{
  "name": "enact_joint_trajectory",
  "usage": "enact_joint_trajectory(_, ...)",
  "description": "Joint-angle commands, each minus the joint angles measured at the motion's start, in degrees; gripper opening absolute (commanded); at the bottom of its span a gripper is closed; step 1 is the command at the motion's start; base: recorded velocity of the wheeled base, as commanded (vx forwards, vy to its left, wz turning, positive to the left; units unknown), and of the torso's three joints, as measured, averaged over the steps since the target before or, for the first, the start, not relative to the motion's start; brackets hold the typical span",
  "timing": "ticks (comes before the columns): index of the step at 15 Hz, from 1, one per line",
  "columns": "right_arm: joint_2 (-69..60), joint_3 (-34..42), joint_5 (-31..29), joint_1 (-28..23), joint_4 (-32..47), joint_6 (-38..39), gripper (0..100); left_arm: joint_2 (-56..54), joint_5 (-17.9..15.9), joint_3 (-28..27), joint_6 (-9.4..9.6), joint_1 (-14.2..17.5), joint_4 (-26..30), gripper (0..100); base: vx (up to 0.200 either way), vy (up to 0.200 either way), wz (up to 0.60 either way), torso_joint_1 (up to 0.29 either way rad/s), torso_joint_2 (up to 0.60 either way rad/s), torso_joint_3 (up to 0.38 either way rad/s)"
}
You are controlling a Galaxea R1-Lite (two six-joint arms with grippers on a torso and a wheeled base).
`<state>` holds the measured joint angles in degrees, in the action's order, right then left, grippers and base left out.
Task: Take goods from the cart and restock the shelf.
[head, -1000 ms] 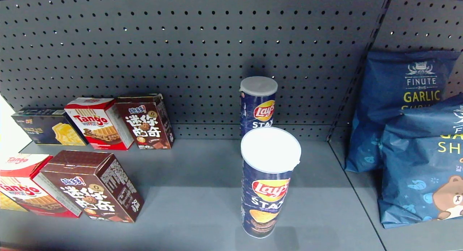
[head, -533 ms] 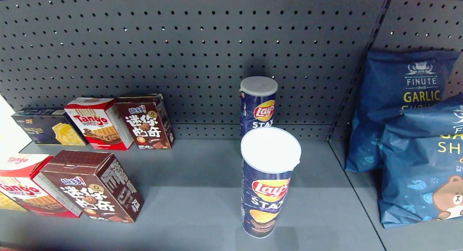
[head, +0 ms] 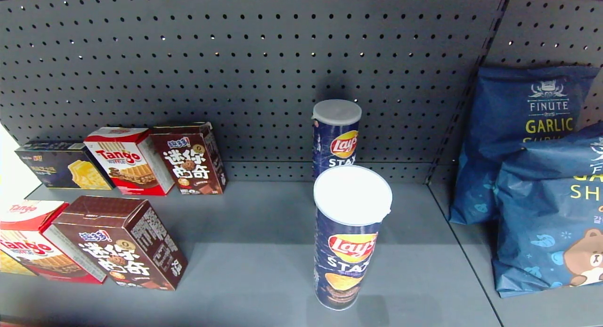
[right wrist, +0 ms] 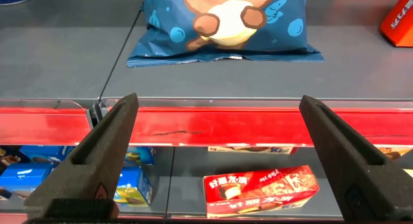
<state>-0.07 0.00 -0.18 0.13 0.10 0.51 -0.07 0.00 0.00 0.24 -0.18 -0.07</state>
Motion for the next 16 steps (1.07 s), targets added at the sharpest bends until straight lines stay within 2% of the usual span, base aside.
enact_joint_trajectory(1,0.1,0.0,0.0,0.0,0.0,0.0,100,0.1,0.1,0.0,-0.07,0.0,0.0,100,0.000,0.000,0.00,0.000,0.00,0.000)
enact_joint_trajectory(16,0.1,0.0,0.0,0.1,0.0,0.1,100,0.1,-0.1,0.0,0.02,0.0,0.0,100,0.000,0.000,0.00,0.000,0.00,0.000)
